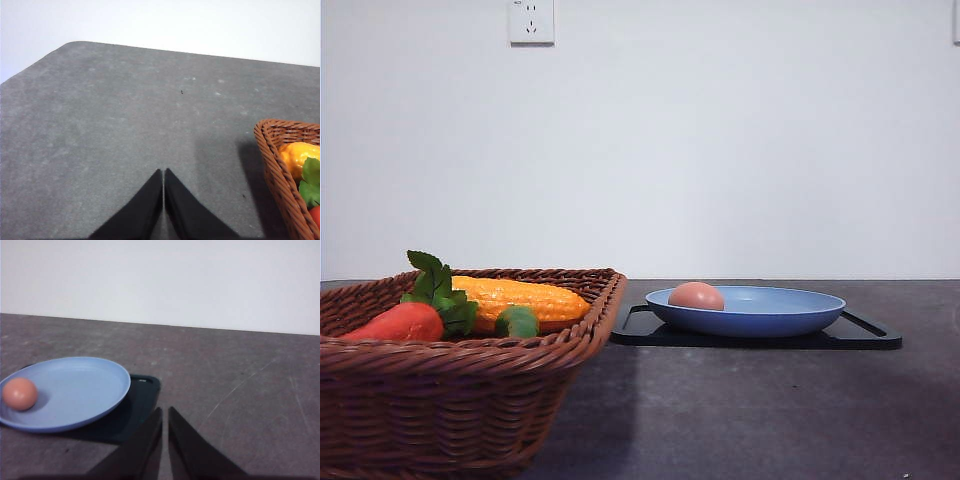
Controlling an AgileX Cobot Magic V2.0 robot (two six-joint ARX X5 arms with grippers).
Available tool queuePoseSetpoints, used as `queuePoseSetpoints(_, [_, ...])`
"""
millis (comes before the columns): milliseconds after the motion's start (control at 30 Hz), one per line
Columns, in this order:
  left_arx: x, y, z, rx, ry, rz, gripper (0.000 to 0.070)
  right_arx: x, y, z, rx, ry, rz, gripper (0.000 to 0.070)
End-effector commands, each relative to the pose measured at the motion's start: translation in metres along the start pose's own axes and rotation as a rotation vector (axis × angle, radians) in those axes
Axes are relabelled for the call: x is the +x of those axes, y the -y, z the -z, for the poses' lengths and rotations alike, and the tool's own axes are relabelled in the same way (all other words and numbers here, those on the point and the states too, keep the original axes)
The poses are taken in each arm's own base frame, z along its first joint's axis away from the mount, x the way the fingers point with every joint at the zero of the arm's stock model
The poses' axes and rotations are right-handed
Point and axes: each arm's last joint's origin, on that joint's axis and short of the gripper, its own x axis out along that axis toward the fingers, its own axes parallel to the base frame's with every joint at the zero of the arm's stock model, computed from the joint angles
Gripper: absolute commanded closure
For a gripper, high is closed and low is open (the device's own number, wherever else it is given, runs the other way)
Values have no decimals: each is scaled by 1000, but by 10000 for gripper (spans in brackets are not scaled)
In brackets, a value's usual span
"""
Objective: Transfer egg from basket to plate and serve
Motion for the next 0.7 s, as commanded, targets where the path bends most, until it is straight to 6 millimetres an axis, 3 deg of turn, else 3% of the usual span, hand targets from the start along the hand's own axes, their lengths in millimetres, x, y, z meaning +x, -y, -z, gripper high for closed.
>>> queuePoseSetpoints(0, [3,-1,9,-3,-29,-5,700,0,0,3,-6,-16,-4,700])
queuePoseSetpoints(200, [3,-1,9,-3,-29,-5,700,0,-2,14,10,-123,-61,700])
queuePoseSetpoints(667, [3,-1,9,-3,-29,-5,700,-1,-4,13,87,-121,-125,700])
